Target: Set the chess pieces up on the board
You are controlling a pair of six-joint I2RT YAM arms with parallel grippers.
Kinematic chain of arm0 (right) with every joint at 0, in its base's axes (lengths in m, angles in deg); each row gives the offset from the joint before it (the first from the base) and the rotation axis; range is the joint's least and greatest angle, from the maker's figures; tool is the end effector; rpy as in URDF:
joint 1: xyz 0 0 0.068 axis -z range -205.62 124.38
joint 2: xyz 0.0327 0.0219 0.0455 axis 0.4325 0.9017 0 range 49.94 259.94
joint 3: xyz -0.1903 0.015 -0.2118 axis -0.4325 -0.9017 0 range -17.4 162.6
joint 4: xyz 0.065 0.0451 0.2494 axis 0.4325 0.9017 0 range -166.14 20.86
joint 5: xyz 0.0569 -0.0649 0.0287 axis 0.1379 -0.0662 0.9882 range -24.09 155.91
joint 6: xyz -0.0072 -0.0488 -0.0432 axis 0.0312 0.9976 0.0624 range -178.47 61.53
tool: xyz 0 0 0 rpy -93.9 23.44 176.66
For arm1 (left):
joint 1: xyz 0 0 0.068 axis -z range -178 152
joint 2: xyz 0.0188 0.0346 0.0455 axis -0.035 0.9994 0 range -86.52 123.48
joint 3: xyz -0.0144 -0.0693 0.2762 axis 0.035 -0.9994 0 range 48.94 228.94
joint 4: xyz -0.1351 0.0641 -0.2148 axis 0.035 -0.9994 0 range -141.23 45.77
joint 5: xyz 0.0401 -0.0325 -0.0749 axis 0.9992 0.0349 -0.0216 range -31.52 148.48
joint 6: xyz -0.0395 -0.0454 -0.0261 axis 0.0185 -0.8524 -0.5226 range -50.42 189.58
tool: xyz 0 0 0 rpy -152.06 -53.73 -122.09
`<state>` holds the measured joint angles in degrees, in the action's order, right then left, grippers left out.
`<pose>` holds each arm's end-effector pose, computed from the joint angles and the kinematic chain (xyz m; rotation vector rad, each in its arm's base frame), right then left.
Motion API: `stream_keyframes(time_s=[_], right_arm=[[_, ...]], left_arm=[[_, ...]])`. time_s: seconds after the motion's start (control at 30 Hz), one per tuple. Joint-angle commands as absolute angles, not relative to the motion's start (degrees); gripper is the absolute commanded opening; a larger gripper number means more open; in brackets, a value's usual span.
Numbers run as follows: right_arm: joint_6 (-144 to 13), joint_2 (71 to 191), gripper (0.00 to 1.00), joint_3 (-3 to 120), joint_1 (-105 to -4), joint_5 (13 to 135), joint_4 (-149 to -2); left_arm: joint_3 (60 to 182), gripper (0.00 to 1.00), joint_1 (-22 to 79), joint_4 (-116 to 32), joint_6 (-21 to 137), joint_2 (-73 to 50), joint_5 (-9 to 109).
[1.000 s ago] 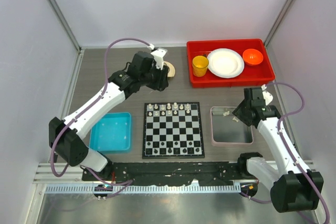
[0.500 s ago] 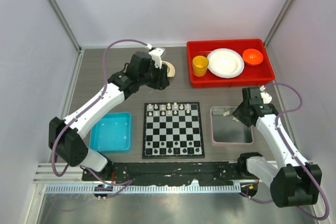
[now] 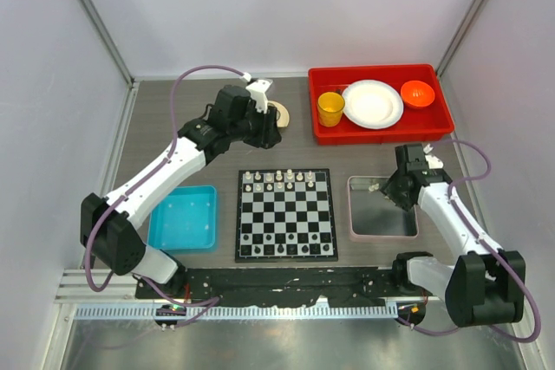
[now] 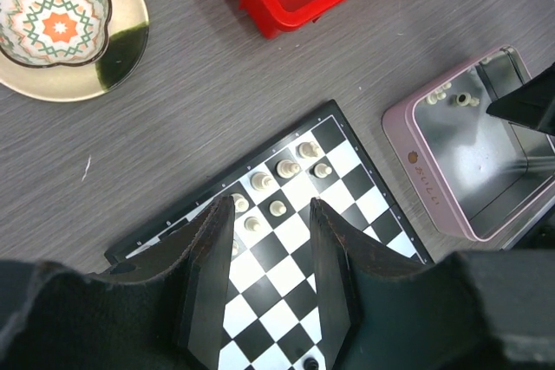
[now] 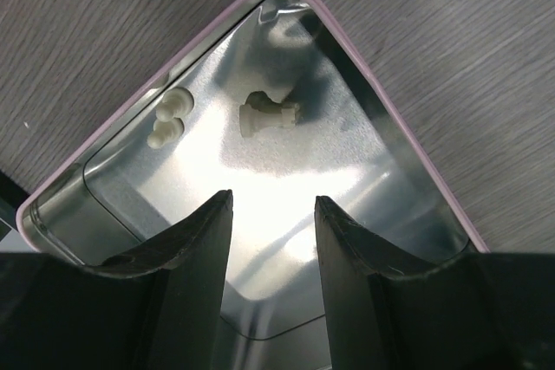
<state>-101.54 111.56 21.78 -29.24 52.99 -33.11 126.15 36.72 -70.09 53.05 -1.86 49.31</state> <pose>0.1900 0.0004 0.2057 0.9599 2.4825 -0.0475 0.2828 -0.2059 0.3481 0.4465 2.1800 -0.6794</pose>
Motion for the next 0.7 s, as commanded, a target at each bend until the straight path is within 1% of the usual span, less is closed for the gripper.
stream_keyframes(time_s=[0.0,0.17,0.2,0.27,0.33,0.53,0.67], right_arm=[[-101.72,114.62,0.48,22.33,-28.88,52.82,-37.64],[-99.69,118.49,0.49,23.12,-28.79,51.42,-37.99],[-99.26,118.84,0.53,23.29,-28.87,51.15,-37.99],[-98.64,119.28,0.56,23.21,-28.87,50.89,-38.43],[-98.37,119.46,0.57,22.77,-28.79,51.06,-39.13],[-97.49,121.13,0.57,21.98,-28.61,51.06,-41.59],[-96.88,122.88,0.54,21.80,-28.44,51.06,-43.17]], left_arm=[[126.28,0.44,36.19,-67.34,52.62,-3.56,48.20],[126.28,0.44,35.93,-67.26,52.53,-3.64,47.85],[126.37,0.44,35.93,-67.25,52.36,-3.56,47.76],[126.28,0.44,35.84,-67.17,52.35,-3.56,47.50],[126.28,0.44,35.75,-67.17,52.27,-3.56,47.23],[126.28,0.44,35.49,-67.08,52.09,-3.47,47.06],[126.28,0.44,35.31,-67.08,52.18,-3.38,46.97]])
